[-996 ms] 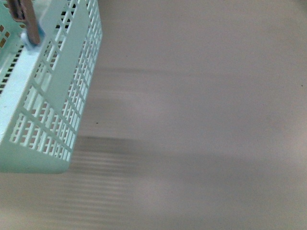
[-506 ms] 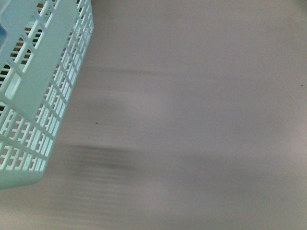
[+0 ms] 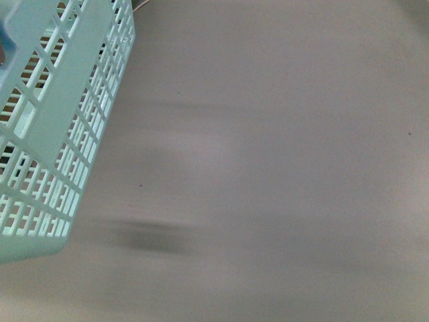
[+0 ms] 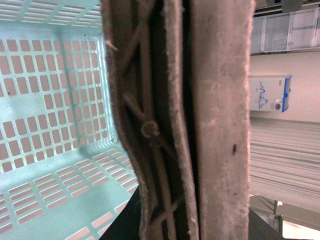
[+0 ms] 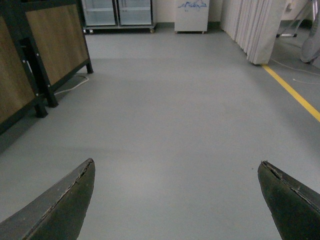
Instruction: Pick lemon and mango into basket
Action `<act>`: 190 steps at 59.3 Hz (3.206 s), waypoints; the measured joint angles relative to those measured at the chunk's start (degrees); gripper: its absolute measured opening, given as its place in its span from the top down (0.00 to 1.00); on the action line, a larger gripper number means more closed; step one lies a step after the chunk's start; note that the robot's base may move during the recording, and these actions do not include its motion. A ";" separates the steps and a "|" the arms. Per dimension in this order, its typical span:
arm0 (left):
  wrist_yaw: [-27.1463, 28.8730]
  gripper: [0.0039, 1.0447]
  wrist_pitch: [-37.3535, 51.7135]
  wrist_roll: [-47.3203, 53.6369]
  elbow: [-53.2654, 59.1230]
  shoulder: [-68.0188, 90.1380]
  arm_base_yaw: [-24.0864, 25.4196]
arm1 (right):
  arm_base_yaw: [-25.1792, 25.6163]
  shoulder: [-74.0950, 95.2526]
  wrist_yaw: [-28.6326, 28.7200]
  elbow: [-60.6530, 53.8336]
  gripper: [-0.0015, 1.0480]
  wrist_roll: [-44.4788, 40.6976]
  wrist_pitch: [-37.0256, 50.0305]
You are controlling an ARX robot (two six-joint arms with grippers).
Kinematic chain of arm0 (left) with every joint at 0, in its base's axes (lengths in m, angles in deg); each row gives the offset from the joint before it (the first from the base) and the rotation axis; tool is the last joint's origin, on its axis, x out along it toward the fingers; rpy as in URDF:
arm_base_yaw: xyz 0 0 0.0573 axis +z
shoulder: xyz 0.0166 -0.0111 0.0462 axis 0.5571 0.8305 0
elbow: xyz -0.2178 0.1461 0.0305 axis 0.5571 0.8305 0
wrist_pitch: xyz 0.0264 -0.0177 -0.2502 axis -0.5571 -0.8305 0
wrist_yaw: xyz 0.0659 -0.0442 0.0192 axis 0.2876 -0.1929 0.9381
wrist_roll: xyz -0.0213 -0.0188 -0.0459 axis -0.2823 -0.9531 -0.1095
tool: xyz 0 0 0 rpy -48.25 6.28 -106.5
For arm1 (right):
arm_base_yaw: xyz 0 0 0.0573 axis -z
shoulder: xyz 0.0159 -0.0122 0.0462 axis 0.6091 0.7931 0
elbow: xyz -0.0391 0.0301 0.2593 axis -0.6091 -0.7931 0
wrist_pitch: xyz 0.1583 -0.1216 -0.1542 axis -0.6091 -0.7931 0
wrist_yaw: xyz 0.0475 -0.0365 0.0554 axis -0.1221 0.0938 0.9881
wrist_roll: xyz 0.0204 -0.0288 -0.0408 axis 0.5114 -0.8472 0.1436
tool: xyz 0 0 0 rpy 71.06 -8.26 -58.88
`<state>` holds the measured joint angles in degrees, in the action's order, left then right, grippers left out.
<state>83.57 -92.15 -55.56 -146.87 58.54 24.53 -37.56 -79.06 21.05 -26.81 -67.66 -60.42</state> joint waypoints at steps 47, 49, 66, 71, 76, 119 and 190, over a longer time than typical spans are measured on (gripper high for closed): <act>0.00 0.84 0.00 0.07 -0.09 0.00 0.00 | 0.00 0.00 0.07 0.00 0.08 -0.04 0.00; 0.02 0.84 0.00 0.09 -0.09 0.00 0.00 | 0.00 0.00 0.07 0.00 0.08 -0.02 0.02; 0.02 0.84 0.00 0.09 -0.09 0.00 0.00 | 0.00 0.00 0.07 0.00 0.08 -0.02 0.02; 0.04 0.84 0.00 0.07 -0.09 0.00 0.00 | 0.00 0.00 0.07 0.00 0.08 -0.04 0.02; 0.04 0.84 0.00 0.04 -0.09 0.00 0.00 | 0.00 0.02 0.07 0.00 0.08 -0.04 0.00; -0.57 0.84 0.02 -0.48 -0.39 -0.09 -0.37 | 0.00 0.04 -0.07 0.00 0.08 -0.02 0.04; 0.07 0.85 -0.09 0.02 -0.42 0.02 -0.15 | -0.02 0.07 -0.02 0.00 0.08 -0.02 0.04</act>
<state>83.63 -92.24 -55.54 -147.29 58.56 24.38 -37.58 -79.00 21.03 -26.81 -67.68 -60.38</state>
